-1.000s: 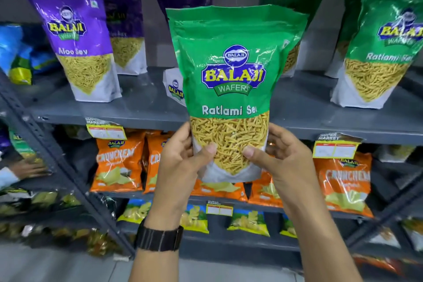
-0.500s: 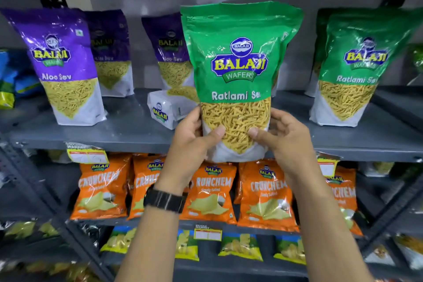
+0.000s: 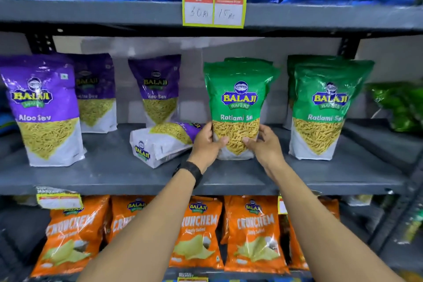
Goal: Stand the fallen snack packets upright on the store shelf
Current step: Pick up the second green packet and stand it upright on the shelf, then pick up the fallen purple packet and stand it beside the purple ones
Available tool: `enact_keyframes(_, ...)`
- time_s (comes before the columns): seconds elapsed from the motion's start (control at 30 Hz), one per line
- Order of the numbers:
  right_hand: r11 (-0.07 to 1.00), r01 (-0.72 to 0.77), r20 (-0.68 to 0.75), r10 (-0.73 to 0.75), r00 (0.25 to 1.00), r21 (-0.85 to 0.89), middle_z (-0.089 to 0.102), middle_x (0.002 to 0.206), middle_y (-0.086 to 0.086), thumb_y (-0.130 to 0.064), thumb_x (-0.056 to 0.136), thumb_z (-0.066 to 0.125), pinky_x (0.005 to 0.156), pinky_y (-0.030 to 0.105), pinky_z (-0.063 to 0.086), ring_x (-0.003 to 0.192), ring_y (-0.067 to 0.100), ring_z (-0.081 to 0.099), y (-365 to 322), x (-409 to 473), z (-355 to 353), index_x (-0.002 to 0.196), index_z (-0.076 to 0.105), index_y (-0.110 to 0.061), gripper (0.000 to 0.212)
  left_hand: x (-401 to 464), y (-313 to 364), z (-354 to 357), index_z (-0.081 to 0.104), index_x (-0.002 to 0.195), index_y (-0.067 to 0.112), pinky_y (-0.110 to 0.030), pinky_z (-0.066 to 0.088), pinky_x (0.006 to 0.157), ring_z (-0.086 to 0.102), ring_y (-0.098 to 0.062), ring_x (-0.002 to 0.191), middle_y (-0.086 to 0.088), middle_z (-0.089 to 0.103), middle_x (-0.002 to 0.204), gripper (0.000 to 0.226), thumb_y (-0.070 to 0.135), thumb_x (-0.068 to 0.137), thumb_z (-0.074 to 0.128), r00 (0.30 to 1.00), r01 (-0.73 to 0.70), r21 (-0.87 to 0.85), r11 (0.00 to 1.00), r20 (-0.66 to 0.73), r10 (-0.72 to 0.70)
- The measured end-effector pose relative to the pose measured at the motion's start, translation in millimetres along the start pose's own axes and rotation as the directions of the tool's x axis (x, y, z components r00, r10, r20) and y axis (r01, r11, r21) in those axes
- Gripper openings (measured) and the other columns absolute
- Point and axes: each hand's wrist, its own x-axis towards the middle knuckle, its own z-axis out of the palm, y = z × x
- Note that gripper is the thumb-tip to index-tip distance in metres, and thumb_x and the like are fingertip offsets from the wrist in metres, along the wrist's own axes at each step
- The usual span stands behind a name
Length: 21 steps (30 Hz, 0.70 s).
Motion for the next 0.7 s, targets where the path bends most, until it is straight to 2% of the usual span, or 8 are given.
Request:
enact_keyframes(0.13, 0.991, -0.017, -0.196, -0.009, 0.981, -0.133, 0.062, 0.122, -0.004, -0.025, 0.086, 0.085, 0.097, 0.037, 0.051, 0.113, 0.017, 0.062, 2, -18, 1, 0.145, 0.054, -0.013, 0.069, -5, 9, -19, 0.042, 0.163, 0.009, -0.043, 0.047, 0.122, 0.063, -0.021, 0.132, -0.015, 0.062, 0.155, 0.078, -0.004, 0.094, 0.077, 1.0, -0.006, 0.039, 0.999, -0.029, 0.007)
enact_keyframes(0.2, 0.971, 0.0, -0.333, -0.082, 0.939, -0.238, 0.066, 0.104, -0.008, -0.03, 0.085, 0.083, 0.085, 0.032, 0.045, 0.1, 0.018, 0.065, 0, -36, 4, 0.128, 0.063, -0.02, 0.049, -7, 18, -47, 0.049, 0.16, 0.012, -0.044, 0.049, 0.121, 0.065, -0.023, 0.135, -0.012, 0.064, 0.153, 0.071, 0.003, 0.096, 0.077, 0.987, -0.076, 0.147, 0.986, -0.131, 0.096)
enact_keyframes(0.27, 0.969, 0.04, -0.283, -0.11, 0.953, -0.243, 0.069, 0.088, -0.015, -0.023, 0.087, 0.079, 0.081, 0.033, 0.048, 0.088, 0.016, 0.069, -8, -51, 16, 0.111, 0.066, -0.024, 0.027, -4, 30, -84, 0.07, 0.142, 0.015, -0.041, 0.055, 0.114, 0.074, -0.018, 0.119, -0.002, 0.077, 0.132, 0.045, 0.009, 0.098, 0.074, 0.941, -0.161, 0.322, 0.933, -0.234, 0.243)
enact_keyframes(0.33, 0.986, -0.013, -0.115, -0.006, 0.993, -0.164, 0.074, 0.089, -0.006, -0.018, 0.088, 0.077, 0.08, 0.039, 0.06, 0.084, 0.02, 0.072, -16, -58, 38, 0.112, 0.069, -0.017, 0.025, 5, 40, -123, 0.08, 0.127, 0.02, -0.033, 0.057, 0.105, 0.077, -0.017, 0.11, 0.004, 0.082, 0.118, 0.03, 0.015, 0.099, 0.071, 0.898, -0.101, 0.519, 0.849, -0.319, 0.302)
enact_keyframes(0.4, 0.976, -0.207, 0.123, 0.198, 0.972, 0.066, 0.072, 0.096, 0.007, -0.016, 0.091, 0.078, 0.075, 0.04, 0.066, 0.079, 0.024, 0.071, -26, -62, 68, 0.121, 0.066, -0.008, 0.033, 18, 48, -160, 0.08, 0.126, 0.019, -0.033, 0.053, 0.103, 0.074, -0.027, 0.12, -0.006, 0.081, 0.128, 0.029, 0.024, 0.098, 0.072, 0.915, 0.101, 0.653, 0.751, -0.357, 0.187)
enact_keyframes(0.5, 0.82, -0.535, 0.405, 0.426, 0.809, 0.204, 0.063, 0.119, 0.022, -0.023, 0.094, 0.077, 0.086, 0.046, 0.062, 0.099, 0.038, 0.069, -44, -66, 112, 0.134, 0.059, -0.003, 0.048, 31, 44, -198, 0.075, 0.128, 0.009, -0.036, 0.05, 0.101, 0.067, -0.028, 0.128, -0.011, 0.072, 0.137, 0.047, 0.041, 0.094, 0.079, 0.923, 0.38, 0.611, 0.694, -0.302, -0.239)
enact_keyframes(0.6, 0.736, -0.651, 0.479, 0.511, 0.714, 0.185, 0.045, 0.153, 0.031, -0.03, 0.096, 0.074, 0.097, 0.052, 0.054, 0.132, 0.052, 0.057, -52, -62, 140, 0.151, 0.047, -0.008, 0.065, 30, 35, -211, 0.069, 0.11, 0.017, -0.027, 0.056, 0.079, 0.075, -0.021, 0.083, -0.004, 0.08, 0.092, 0.034, 0.045, 0.093, 0.078, 0.843, 0.534, 0.41, 0.74, -0.197, -0.5)
enact_keyframes(0.7, 0.744, -0.644, 0.445, 0.523, 0.727, 0.18, 0.047, 0.153, 0.031, -0.029, 0.098, 0.071, 0.092, 0.052, 0.055, 0.13, 0.052, 0.058, -58, -60, 156, 0.149, 0.053, -0.011, 0.057, 25, 27, -213, 0.071, 0.095, 0.02, -0.031, 0.055, 0.074, 0.068, -0.019, 0.081, -0.003, 0.08, 0.078, 0.027, 0.046, 0.09, 0.079, 0.81, 0.586, 0.278, 0.761, -0.171, -0.561)
